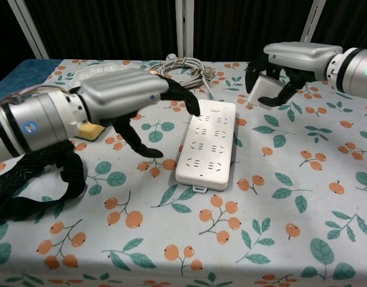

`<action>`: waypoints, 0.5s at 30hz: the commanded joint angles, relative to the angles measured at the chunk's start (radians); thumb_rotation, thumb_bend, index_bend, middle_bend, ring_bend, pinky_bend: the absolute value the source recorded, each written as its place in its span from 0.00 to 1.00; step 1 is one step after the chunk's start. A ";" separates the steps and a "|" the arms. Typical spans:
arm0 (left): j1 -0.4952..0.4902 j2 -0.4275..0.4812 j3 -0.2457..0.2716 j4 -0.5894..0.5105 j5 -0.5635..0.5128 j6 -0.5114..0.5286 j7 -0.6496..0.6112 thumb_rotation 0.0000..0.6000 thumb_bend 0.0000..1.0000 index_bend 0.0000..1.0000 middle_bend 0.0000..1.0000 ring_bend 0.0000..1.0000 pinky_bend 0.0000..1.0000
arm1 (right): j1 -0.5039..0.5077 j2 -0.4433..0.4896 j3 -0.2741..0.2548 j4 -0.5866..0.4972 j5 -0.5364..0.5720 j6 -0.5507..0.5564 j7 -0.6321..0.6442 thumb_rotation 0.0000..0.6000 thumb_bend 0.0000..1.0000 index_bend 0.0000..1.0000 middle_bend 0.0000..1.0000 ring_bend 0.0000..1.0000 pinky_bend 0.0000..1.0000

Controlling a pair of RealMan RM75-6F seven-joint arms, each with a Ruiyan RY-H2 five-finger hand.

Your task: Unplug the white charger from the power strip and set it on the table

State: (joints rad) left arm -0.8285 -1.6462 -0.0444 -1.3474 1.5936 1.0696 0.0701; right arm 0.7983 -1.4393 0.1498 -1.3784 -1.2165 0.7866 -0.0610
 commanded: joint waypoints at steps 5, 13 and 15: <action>0.158 0.137 -0.040 -0.068 -0.157 0.127 0.047 1.00 0.17 0.26 0.25 0.17 0.18 | -0.032 0.059 -0.020 -0.047 0.094 -0.117 0.099 1.00 0.38 0.23 0.34 0.23 0.26; 0.322 0.263 -0.026 -0.120 -0.266 0.248 0.088 1.00 0.16 0.25 0.24 0.17 0.16 | -0.047 0.064 -0.026 -0.038 0.104 -0.090 0.080 1.00 0.07 0.00 0.00 0.00 0.03; 0.363 0.295 -0.021 -0.140 -0.283 0.284 0.100 1.00 0.16 0.25 0.24 0.17 0.16 | -0.069 0.084 -0.028 -0.057 0.090 -0.042 0.069 1.00 0.06 0.00 0.00 0.00 0.02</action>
State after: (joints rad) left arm -0.5039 -1.3809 -0.0716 -1.4637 1.3363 1.3209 0.1530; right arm 0.7493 -1.3741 0.1228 -1.4186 -1.1148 0.7002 0.0175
